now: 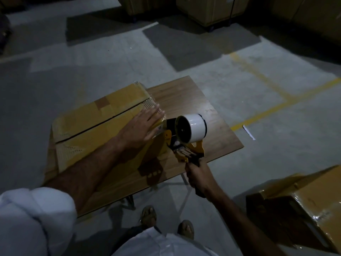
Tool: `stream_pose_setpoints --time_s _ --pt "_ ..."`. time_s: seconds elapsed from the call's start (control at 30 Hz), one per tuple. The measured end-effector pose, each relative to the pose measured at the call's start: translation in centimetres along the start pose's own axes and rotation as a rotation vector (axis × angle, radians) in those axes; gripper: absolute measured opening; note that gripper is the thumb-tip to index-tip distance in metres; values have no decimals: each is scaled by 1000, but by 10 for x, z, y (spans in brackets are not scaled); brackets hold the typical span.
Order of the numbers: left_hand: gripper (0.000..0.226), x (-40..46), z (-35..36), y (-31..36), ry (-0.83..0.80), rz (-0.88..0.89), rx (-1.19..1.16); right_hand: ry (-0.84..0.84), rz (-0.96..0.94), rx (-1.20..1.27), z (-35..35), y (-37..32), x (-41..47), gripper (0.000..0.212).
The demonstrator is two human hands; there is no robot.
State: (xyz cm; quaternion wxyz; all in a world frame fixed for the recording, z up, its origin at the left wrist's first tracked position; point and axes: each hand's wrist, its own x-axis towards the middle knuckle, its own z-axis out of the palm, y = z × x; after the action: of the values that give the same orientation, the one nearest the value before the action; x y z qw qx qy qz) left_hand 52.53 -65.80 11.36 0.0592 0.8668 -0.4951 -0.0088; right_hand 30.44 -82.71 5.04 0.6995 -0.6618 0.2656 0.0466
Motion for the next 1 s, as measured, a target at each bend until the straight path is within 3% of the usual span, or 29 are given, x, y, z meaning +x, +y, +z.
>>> stream_pose_setpoints --time_s 0.1,0.23,0.37,0.47,0.6,0.7,0.8,0.87,1.0 --pt "61 2 2 -5 -22 11 -30 91 -186 -268 -4 12 -4 32" --pt "65 4 2 -12 -71 27 -48 91 -238 -300 -3 5 -4 36" --pt "68 3 3 -12 -76 29 -62 -60 52 -15 11 -18 0 16" --pt "67 3 4 -14 -58 31 -65 -127 206 123 13 -33 1 29" --pt "68 2 6 -17 -49 64 -76 -78 306 292 16 -34 -7 37" --pt "70 1 4 -20 -63 81 -80 -35 334 327 21 -36 -5 36" --pt "71 2 0 -23 -80 94 -91 -44 460 114 31 -12 -23 27" --pt "73 1 3 -28 -83 100 -103 12 468 85 45 21 -42 18" --pt "75 0 6 -33 -77 100 -144 293 232 155 50 31 -33 22"
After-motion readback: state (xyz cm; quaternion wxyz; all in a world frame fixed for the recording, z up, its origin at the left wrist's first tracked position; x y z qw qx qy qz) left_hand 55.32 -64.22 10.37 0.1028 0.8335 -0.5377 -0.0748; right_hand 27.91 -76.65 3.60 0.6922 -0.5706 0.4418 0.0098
